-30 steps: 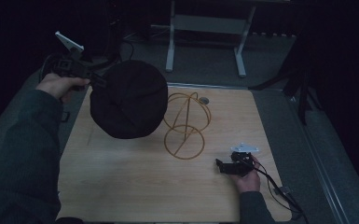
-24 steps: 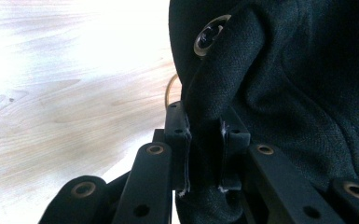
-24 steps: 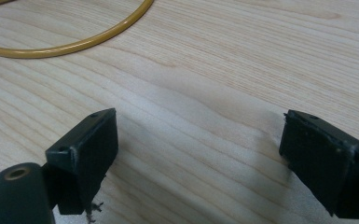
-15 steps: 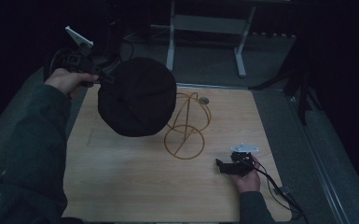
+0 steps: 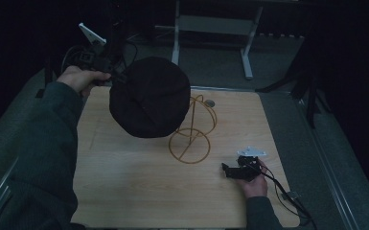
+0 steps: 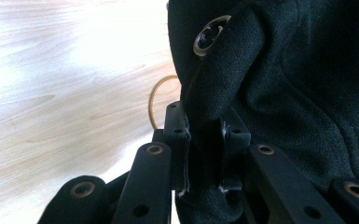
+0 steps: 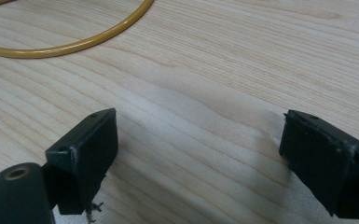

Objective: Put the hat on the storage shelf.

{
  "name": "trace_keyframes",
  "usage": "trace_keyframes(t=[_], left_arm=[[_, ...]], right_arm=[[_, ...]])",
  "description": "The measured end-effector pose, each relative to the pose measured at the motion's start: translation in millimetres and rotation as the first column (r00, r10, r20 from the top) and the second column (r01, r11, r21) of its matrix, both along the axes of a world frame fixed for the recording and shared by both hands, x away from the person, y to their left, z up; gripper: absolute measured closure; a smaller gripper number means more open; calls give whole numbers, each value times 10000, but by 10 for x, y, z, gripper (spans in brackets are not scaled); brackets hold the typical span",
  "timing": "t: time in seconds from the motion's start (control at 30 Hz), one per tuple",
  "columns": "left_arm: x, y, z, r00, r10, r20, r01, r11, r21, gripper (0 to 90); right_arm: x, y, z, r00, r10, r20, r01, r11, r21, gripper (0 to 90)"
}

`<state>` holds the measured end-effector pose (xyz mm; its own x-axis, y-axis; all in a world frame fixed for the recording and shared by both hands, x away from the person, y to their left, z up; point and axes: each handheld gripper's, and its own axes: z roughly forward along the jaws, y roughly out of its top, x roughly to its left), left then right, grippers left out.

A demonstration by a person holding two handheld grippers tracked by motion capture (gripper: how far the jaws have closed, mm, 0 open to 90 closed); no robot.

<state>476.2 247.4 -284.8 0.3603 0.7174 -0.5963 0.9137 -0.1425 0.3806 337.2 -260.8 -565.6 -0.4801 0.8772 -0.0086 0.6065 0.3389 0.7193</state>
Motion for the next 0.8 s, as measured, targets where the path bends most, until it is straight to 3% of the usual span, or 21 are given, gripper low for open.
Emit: trace_keyframes(t=[0.37, 0.8], left_arm=[[75, -273, 47, 9994, -352, -11, 353, 9989, 300, 773], [177, -528, -35, 9989, -470, -36, 471, 9988, 111, 773]], right_arm=[[0, -1, 0, 10000, 9, 1, -9, 10000, -7, 115], [0, 0, 0, 10000, 5, -1, -5, 10000, -3, 115]])
